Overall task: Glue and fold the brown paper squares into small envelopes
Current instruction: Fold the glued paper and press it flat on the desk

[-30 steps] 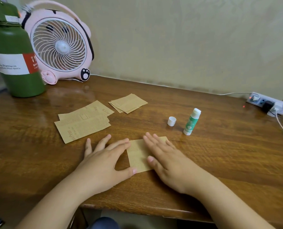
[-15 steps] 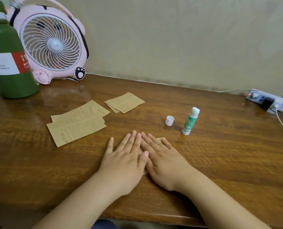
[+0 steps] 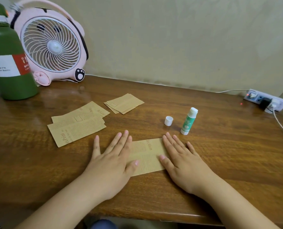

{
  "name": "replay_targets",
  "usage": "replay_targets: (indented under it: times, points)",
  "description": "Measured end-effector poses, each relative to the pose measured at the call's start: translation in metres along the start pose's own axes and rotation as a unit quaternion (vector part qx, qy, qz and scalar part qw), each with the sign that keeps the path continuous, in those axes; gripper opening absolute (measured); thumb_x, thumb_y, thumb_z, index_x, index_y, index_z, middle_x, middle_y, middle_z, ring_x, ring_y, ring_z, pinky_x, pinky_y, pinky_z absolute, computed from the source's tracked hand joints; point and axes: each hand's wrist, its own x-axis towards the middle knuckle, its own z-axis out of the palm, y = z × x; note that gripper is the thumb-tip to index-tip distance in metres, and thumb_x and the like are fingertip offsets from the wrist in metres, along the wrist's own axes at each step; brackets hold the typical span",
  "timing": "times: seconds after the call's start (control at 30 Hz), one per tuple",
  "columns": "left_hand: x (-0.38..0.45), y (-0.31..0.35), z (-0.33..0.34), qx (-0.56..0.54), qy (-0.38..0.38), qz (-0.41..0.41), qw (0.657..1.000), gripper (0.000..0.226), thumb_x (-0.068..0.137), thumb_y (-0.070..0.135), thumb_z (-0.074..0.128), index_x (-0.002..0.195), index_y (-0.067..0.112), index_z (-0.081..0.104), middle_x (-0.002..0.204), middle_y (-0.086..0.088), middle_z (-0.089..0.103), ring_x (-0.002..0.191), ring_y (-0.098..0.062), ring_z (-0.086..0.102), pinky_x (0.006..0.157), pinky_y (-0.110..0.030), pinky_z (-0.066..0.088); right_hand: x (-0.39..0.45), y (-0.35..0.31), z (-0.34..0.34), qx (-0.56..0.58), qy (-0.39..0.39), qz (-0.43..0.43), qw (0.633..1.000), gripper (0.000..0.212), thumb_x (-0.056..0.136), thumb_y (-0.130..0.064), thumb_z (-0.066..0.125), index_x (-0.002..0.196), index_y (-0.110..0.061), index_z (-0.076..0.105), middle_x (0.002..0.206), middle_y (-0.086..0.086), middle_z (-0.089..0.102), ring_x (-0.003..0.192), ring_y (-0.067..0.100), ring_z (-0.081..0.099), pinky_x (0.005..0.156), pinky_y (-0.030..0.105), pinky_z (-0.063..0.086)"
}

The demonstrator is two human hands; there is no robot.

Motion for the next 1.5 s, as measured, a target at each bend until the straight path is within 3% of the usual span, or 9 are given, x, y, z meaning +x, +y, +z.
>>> replay_targets:
  times: [0.13,0.23,0.27,0.33,0.43,0.6,0.8,1.27,1.5]
  points:
    - [-0.022,-0.001,-0.003,-0.043,0.011,0.100,0.994,0.075,0.080,0.068,-0.008,0.147,0.035,-0.015,0.149,0.022,-0.030,0.130,0.010,-0.034,0.112,-0.033,-0.024,-0.018,-0.004,0.002,0.037,0.022,-0.081,0.996,0.063,0.089,-0.061,0.010,0.147,-0.042,-0.003,0.152,-0.028,-0.013,0.136,-0.010,-0.022,0.117,0.027,-0.010]
    - [-0.038,0.004,-0.005,-0.043,0.039,0.138,0.989,0.075,0.088,0.063,-0.005,0.143,0.034,0.038,0.150,0.019,0.028,0.138,0.003,0.020,0.116,-0.026,0.010,-0.025,-0.011,0.004,0.015,0.008,-0.086,0.996,0.054,0.093,-0.052,0.006,0.146,-0.046,0.004,0.153,-0.026,-0.006,0.141,-0.003,-0.012,0.114,0.022,-0.009]
    - [-0.039,0.008,-0.005,-0.044,0.057,0.147,0.987,0.063,0.096,0.055,0.007,0.127,0.032,0.058,0.131,0.016,0.052,0.122,-0.003,0.044,0.108,-0.028,0.031,-0.025,-0.014,0.003,0.003,0.023,-0.078,0.997,0.053,0.095,-0.047,0.009,0.147,-0.044,0.008,0.154,-0.024,0.000,0.143,0.003,-0.004,0.115,0.023,-0.002]
    - [-0.035,0.012,-0.001,-0.073,0.124,0.176,0.974,0.039,0.095,0.040,0.031,0.098,0.031,0.070,0.089,0.018,0.057,0.085,-0.002,0.053,0.081,-0.025,0.050,-0.019,-0.024,0.002,-0.015,0.077,-0.062,0.995,0.049,0.098,-0.036,0.024,0.147,-0.036,0.022,0.153,-0.013,0.020,0.135,0.017,0.022,0.112,0.029,0.020]
    - [-0.025,0.019,0.000,-0.072,0.142,0.184,0.970,0.037,0.084,0.047,0.041,0.097,0.029,0.070,0.083,0.017,0.047,0.081,-0.002,0.043,0.077,-0.021,0.047,-0.001,-0.035,0.004,-0.010,0.107,-0.073,0.991,0.050,0.097,-0.024,0.037,0.146,-0.026,0.029,0.143,-0.005,0.035,0.120,0.019,0.032,0.102,0.025,0.029]
    - [-0.015,0.025,-0.002,-0.149,0.112,0.181,0.966,0.048,0.088,0.054,0.038,0.117,0.027,0.065,0.115,0.016,0.051,0.113,-0.002,0.039,0.109,-0.027,0.026,0.025,-0.032,-0.001,0.084,0.081,-0.141,0.983,0.049,0.089,-0.008,0.048,0.138,-0.017,0.046,0.144,-0.001,0.043,0.129,0.017,0.036,0.101,0.012,0.018]
    - [0.000,0.017,-0.004,-0.055,0.061,0.070,0.994,0.068,0.094,0.058,0.034,0.151,0.026,0.016,0.157,0.017,0.009,0.142,0.000,0.000,0.113,-0.020,-0.008,0.026,-0.037,0.006,0.092,0.093,-0.120,0.984,0.055,0.089,-0.006,0.042,0.143,-0.015,0.038,0.147,-0.002,0.037,0.133,0.017,0.029,0.110,0.023,0.022]
    - [0.001,0.009,-0.002,-0.016,0.017,0.068,0.997,0.065,0.095,0.058,0.027,0.152,0.029,0.010,0.157,0.018,0.001,0.142,0.001,-0.007,0.118,-0.030,-0.004,-0.023,0.003,-0.020,-0.064,0.144,-0.035,0.987,0.045,0.096,-0.018,0.035,0.137,-0.034,0.044,0.138,-0.020,0.043,0.121,0.007,0.036,0.100,0.019,0.032]
    - [-0.011,0.003,0.003,-0.014,-0.012,0.046,0.999,0.074,0.083,0.061,-0.007,0.148,0.027,-0.016,0.150,0.018,-0.030,0.134,0.004,-0.032,0.114,-0.042,-0.018,-0.013,-0.038,0.010,0.113,0.051,-0.224,0.967,0.054,0.092,-0.034,0.025,0.142,-0.022,0.040,0.150,-0.009,0.034,0.139,0.003,0.025,0.113,0.012,0.013]
